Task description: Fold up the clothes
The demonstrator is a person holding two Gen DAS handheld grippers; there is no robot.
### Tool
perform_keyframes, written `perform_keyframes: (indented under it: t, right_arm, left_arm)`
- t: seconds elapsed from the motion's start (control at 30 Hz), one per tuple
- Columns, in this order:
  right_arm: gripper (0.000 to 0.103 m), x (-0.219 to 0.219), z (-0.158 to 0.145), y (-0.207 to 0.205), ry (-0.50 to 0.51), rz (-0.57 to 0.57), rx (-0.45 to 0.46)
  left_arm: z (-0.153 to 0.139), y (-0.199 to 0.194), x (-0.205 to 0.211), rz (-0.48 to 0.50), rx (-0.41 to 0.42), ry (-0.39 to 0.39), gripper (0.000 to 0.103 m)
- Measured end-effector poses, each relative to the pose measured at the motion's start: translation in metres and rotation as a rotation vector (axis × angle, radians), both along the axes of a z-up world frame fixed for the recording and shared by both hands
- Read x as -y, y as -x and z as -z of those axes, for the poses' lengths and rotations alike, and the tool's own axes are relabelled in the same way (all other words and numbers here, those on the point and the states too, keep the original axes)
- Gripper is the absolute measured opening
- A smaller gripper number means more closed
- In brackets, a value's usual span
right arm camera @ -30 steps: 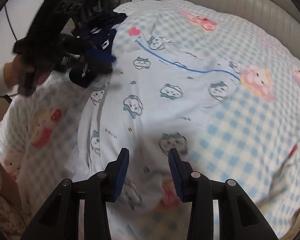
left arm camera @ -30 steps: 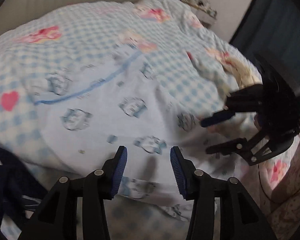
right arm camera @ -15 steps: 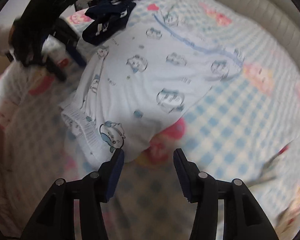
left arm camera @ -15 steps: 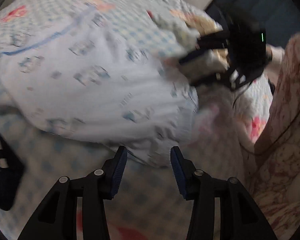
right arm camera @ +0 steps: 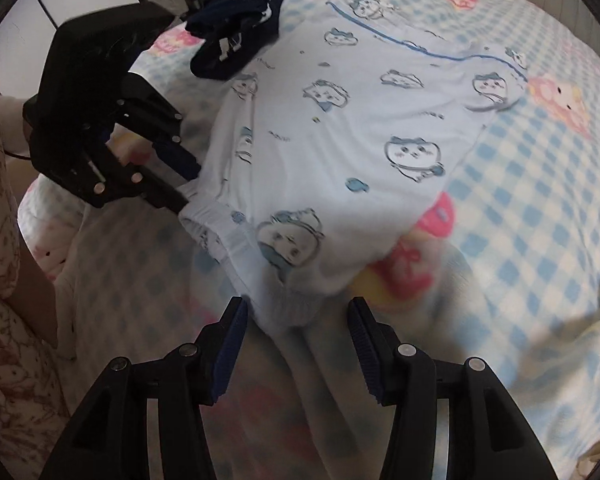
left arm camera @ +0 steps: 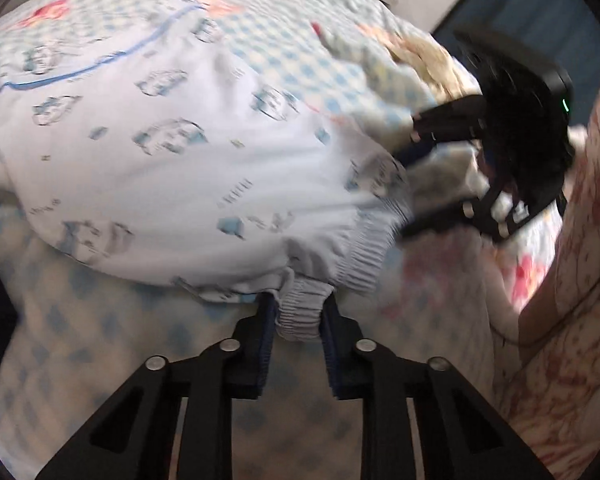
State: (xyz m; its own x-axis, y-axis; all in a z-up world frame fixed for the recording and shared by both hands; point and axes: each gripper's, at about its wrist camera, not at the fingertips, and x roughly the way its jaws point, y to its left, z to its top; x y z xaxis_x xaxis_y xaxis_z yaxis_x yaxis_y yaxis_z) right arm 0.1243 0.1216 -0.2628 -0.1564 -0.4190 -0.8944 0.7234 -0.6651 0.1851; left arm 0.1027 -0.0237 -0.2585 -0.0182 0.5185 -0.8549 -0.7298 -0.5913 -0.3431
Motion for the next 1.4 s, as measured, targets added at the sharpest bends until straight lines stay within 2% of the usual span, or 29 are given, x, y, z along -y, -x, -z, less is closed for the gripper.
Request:
perform_keyframes:
  t: [0.07,0.1,0.13,0.23,0.27,0.43,0.5,0.53,0.6,0.63,0.67,0.73,0.77,0.87,0.97,1.03,1.1,1.3,1.4]
  right_arm:
    - [0.039,0.005,-0.004,0.002,0.037,0.021,-0.024]
    - [0.026,0.007,-0.003,0.004,0.037,0.033,-0.028]
    - [0.026,0.009,-0.001,0.007,0.030,0.046,-0.030]
    - [0.026,0.013,0.011,0.012,0.011,0.054,-0.007]
    - [0.029,0.012,0.014,0.013,0.022,0.062,0.006]
    - [0.030,0.013,0.021,0.014,0.024,0.091,0.034]
    - [0.035,0.015,0.024,0.014,0.008,0.085,0.042]
    - [0.044,0.017,0.027,0.014,0.003,0.083,0.060]
    - [0.047,0.021,0.029,0.013,-0.019,0.085,0.058]
    - [0.042,0.023,0.028,0.011,-0.034,0.089,0.042]
    - [0.025,0.024,0.026,0.009,-0.036,0.095,0.029]
    - [0.017,0.021,0.020,0.007,-0.001,0.093,0.021]
    - [0.015,0.019,0.015,0.006,0.021,0.090,0.021]
    - [0.015,0.018,-0.003,0.003,0.018,0.032,-0.027]
    - [0.015,0.010,-0.037,-0.002,0.026,-0.036,-0.141]
    - [0.015,-0.001,-0.059,-0.006,0.059,-0.053,-0.177]
    - [0.015,0.002,-0.067,-0.003,0.088,-0.073,-0.152]
    - [0.014,0.002,-0.049,-0.027,0.092,-0.106,-0.010]
    - [0.014,0.000,-0.039,-0.047,0.091,-0.133,0.036]
  left_arm:
    - [0.006,0.001,-0.003,-0.003,0.005,0.030,0.018]
    - [0.008,0.003,-0.005,-0.003,0.007,0.043,0.018]
    - [0.010,0.003,-0.007,-0.007,0.002,0.054,0.018]
    - [0.018,0.003,-0.013,-0.047,-0.022,0.091,0.019]
    - [0.021,0.003,-0.015,-0.062,-0.011,0.099,0.019]
    - [0.034,0.015,-0.015,-0.107,0.079,0.094,0.020]
    - [0.040,0.021,-0.016,-0.104,0.126,0.088,0.020]
    - [0.043,0.025,-0.014,-0.112,0.155,0.074,0.020]
    - [0.046,0.031,-0.011,-0.130,0.199,0.046,0.020]
    - [0.043,0.031,-0.011,-0.123,0.189,0.048,0.020]
    - [0.039,0.032,-0.012,-0.116,0.179,0.050,0.018]
    - [0.024,0.025,-0.012,-0.099,0.089,0.016,0.012]
    - [0.016,0.020,-0.012,-0.085,0.040,-0.007,0.011]
    - [-0.004,0.011,-0.010,-0.024,-0.035,-0.044,0.011]
    - [-0.025,0.013,-0.006,0.023,-0.098,-0.055,0.010]
    - [-0.039,0.013,-0.009,0.046,-0.120,-0.074,0.009]
    - [-0.048,0.013,-0.008,0.055,-0.131,-0.087,0.009]
    - [-0.008,-0.026,-0.025,0.165,-0.009,-0.007,0.009]
    - [0.000,-0.039,-0.024,0.179,0.070,-0.030,0.009]
